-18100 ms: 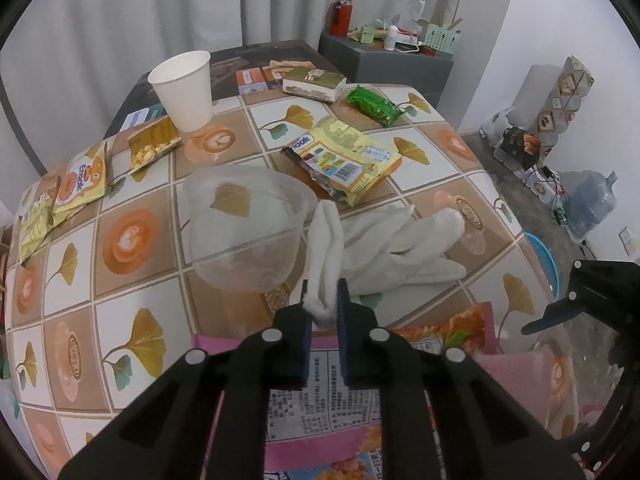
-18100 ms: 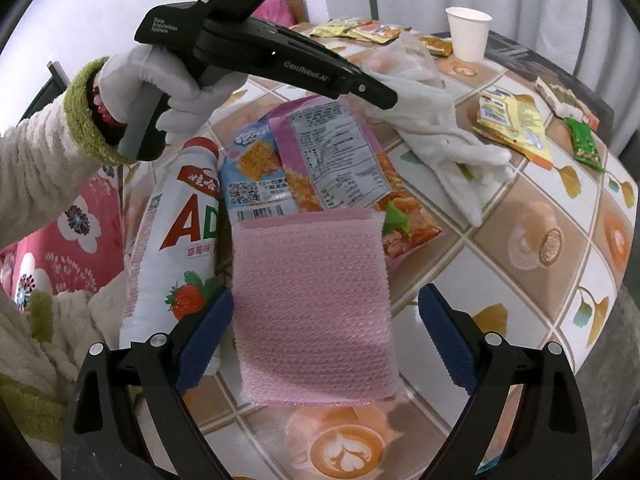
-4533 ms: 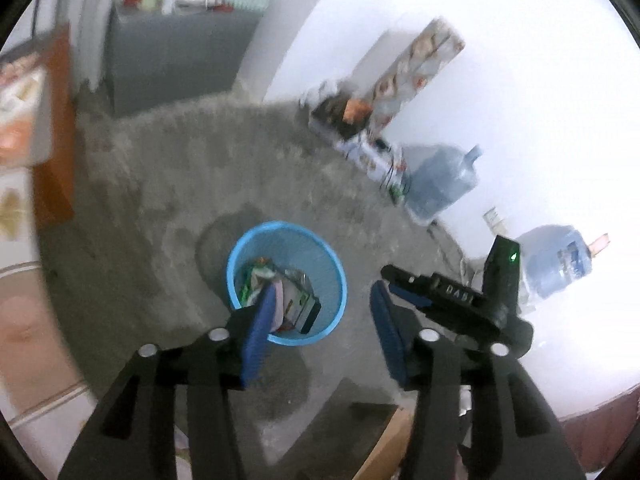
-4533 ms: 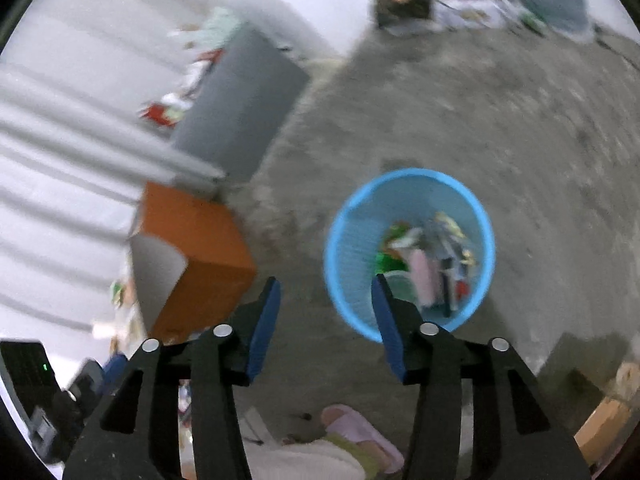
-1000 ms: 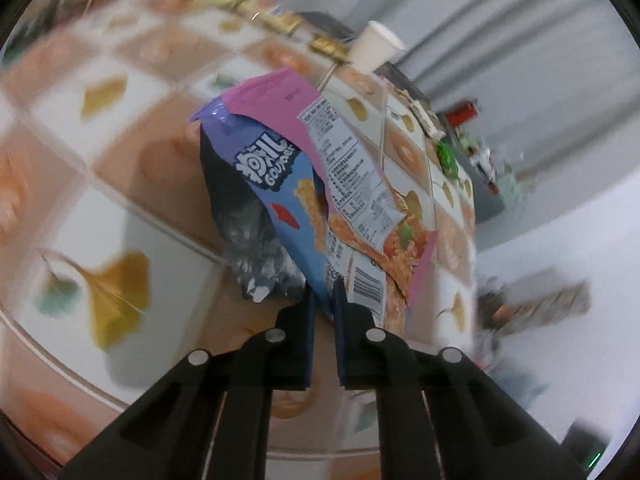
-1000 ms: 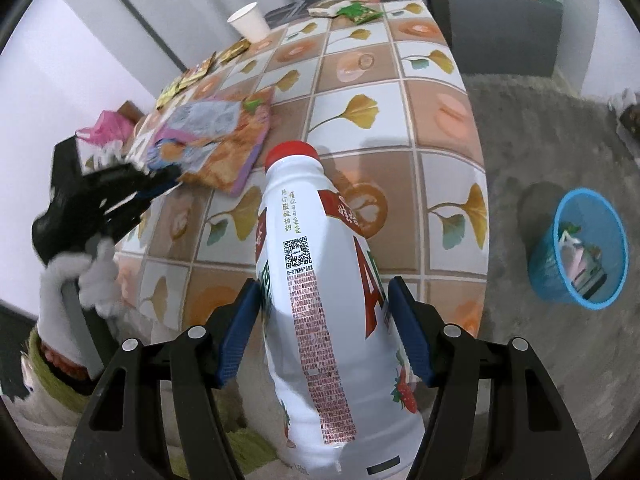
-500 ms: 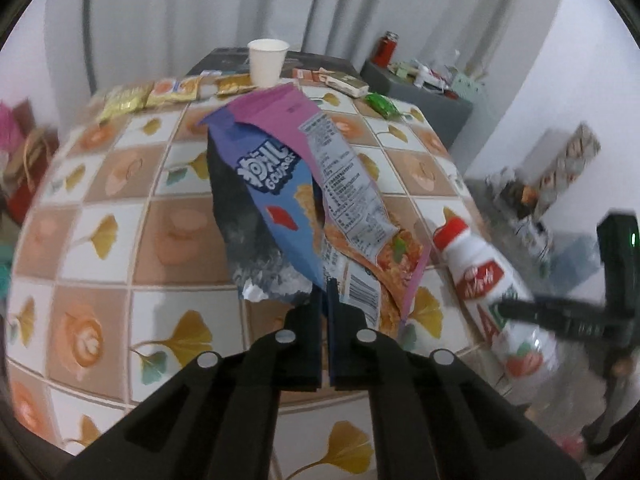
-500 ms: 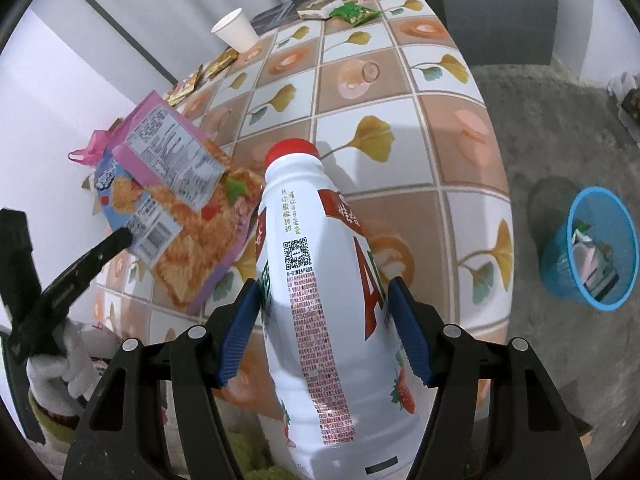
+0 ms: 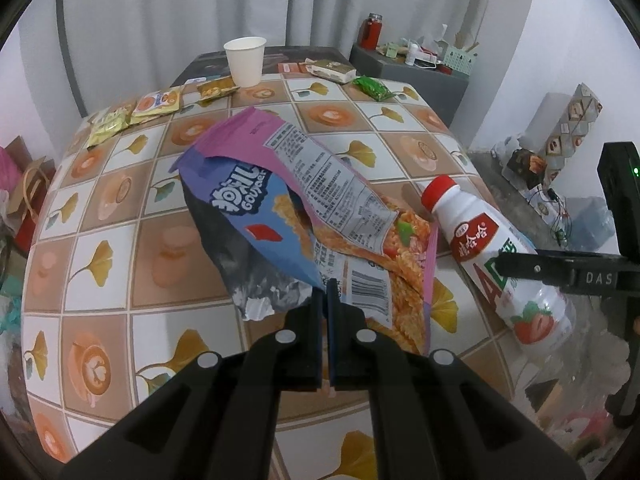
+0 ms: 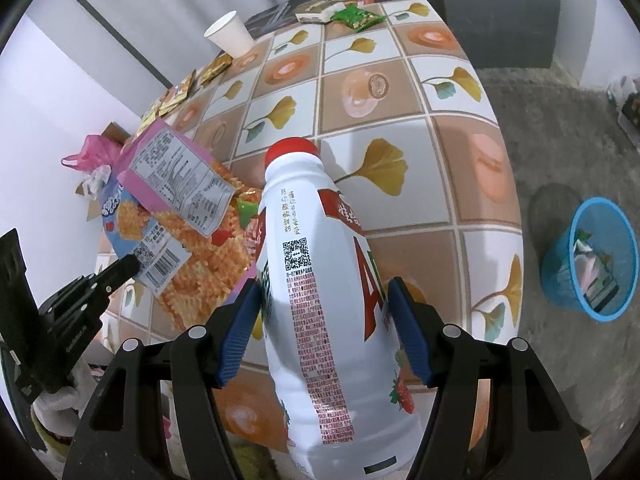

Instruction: Collect trash

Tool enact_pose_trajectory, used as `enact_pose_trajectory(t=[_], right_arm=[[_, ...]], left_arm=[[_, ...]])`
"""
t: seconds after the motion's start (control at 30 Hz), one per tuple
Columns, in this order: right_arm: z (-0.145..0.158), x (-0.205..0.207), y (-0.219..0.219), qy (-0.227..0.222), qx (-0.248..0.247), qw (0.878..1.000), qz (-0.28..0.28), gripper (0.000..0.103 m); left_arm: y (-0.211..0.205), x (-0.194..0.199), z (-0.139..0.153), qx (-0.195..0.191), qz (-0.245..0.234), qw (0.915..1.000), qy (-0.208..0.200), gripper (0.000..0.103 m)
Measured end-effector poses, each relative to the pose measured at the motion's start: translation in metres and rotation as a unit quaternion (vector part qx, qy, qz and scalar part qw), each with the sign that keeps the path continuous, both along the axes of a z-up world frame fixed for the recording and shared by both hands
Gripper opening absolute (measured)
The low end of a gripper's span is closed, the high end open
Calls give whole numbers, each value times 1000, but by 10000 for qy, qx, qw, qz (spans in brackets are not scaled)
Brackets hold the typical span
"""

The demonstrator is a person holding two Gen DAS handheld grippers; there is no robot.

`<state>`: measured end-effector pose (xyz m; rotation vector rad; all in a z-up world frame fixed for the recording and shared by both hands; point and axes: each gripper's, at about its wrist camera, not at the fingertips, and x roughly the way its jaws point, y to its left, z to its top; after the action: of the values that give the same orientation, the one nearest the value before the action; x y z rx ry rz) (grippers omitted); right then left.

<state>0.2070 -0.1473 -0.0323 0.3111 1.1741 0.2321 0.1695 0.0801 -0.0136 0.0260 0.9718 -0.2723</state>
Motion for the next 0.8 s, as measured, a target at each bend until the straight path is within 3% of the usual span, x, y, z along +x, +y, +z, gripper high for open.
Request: enact_pose_trajectory(t=[0.43,0.6,0.8], right_arm=[[-1,32,-2,-121,-54,9999,34,61],[-1,55,-1,-241,-17,9992,309,61],[1,59,13,-233,-387,9970,627,61]], left_arm=[[-3,8,-4,94,-150,9998,76,1],[-3,9,-9,-24,-651,9975,275,1],[3,5,-17,-280,-1330,9891,562,1]])
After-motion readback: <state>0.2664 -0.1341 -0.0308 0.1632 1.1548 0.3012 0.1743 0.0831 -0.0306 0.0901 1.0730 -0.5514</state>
